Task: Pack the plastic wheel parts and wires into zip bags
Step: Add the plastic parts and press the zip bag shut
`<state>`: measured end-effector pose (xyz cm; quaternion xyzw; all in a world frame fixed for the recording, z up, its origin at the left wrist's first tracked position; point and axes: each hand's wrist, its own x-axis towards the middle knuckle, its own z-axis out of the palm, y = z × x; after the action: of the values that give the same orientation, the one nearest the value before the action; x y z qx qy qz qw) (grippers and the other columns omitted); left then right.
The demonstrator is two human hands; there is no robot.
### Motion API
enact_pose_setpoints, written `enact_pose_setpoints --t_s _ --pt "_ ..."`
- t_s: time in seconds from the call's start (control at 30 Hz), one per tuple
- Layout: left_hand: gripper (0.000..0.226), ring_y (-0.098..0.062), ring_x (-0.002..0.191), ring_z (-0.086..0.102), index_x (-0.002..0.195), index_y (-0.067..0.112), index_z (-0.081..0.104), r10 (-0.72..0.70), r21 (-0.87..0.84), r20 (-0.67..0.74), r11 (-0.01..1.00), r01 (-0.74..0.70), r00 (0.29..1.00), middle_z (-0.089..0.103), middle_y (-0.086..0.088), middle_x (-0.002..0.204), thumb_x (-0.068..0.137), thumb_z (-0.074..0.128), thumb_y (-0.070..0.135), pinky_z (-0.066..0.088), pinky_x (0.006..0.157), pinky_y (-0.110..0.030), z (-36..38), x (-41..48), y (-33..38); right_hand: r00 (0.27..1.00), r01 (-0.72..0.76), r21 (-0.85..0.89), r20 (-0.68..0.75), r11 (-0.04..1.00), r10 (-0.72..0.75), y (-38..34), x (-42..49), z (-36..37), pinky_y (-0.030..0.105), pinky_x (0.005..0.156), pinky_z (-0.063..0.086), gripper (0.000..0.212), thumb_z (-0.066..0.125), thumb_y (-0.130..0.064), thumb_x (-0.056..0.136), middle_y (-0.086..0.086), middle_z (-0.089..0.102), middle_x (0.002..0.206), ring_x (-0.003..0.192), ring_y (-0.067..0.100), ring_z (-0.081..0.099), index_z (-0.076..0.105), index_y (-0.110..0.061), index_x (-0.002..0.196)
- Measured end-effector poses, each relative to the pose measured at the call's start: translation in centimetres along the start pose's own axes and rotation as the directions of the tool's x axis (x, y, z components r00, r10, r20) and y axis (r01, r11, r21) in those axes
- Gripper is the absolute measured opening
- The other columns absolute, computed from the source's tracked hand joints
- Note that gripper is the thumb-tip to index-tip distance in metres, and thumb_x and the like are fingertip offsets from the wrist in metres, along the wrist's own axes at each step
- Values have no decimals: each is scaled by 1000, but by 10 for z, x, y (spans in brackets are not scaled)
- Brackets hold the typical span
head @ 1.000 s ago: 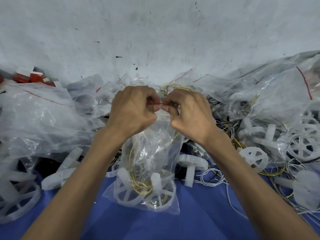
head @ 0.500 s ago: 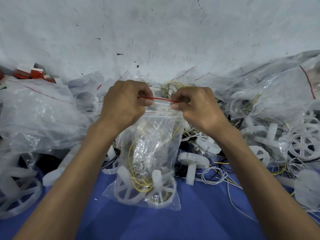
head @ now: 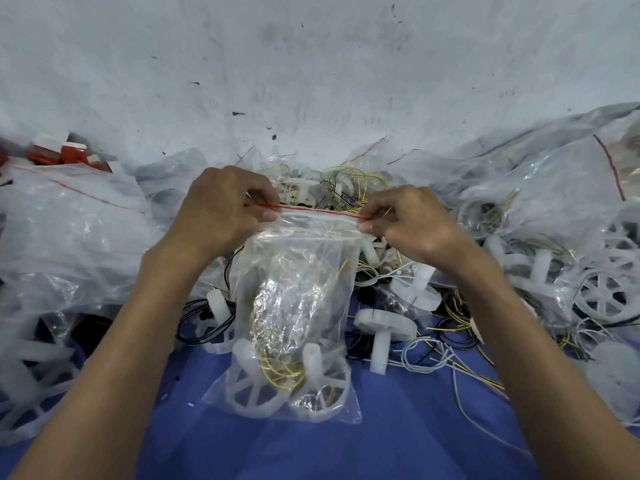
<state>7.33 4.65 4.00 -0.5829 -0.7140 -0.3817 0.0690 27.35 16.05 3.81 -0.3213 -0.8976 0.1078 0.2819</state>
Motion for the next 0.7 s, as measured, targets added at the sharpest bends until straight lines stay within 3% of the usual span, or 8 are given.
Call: enact_pose_setpoints --t_s 0.07,0.17,0.23,0.37,0.5,0.63,0.7 --pt "17 7 68 54 78 22 72 0 4 -27 1000 0 1000 58 16 66 73 77 7 38 65 -7 1 0 1 1000 -3 -19 -23 1000 2 0 -1 1 22 69 35 9 70 -17 82 -5 61 78 81 11 54 73 -16 91" --pt "21 1 67 55 75 27 68 -11 11 -47 1000 11 999 58 16 65 74 77 8 38 65 -13 3 -1 4 996 -3 -47 -88 999 -1 -2 -1 4 29 76 47 8 68 -11 81 -3 63 76 87 18 60 72 -16 86" --pt "18 4 67 53 76 28 69 -23 22 -64 999 25 998 57 18 65 74 78 13 36 64 -11 2 -1 3 992 -11 -51 -123 999 4 -4 0 7 33 80 50 10 67 -11 81 -4 64 75 91 21 61 73 -18 84" --pt "17 -8 78 61 77 30 70 -97 -42 -42 995 95 994 67 6 76 71 81 19 42 73 -17 -4 0 -6 978 3 28 -207 1000 3 -3 1 5 23 68 45 8 70 -17 80 -18 53 61 70 6 55 75 -21 85" --pt "23 2 72 57 71 32 65 -131 5 22 991 131 991 67 9 78 73 80 13 36 62 -7 -11 -1 -16 992 10 94 -128 996 2 4 2 0 2 57 36 6 70 -19 82 -23 54 64 63 -7 51 73 -17 86" --pt "26 3 67 54 68 30 63 -132 19 -6 991 132 991 62 12 70 74 78 10 38 63 -11 -10 -1 -18 1000 -25 66 2 997 25 10 1 2 12 57 37 9 65 -30 86 -15 58 66 62 -3 49 67 -24 80" --pt "22 1 66 52 71 27 64 -128 40 -21 991 129 991 61 10 69 75 77 10 39 64 -12 -9 0 -19 1000 -3 82 24 997 1 10 0 4 7 56 35 12 63 -27 88 -16 57 66 61 -4 49 66 -21 78"
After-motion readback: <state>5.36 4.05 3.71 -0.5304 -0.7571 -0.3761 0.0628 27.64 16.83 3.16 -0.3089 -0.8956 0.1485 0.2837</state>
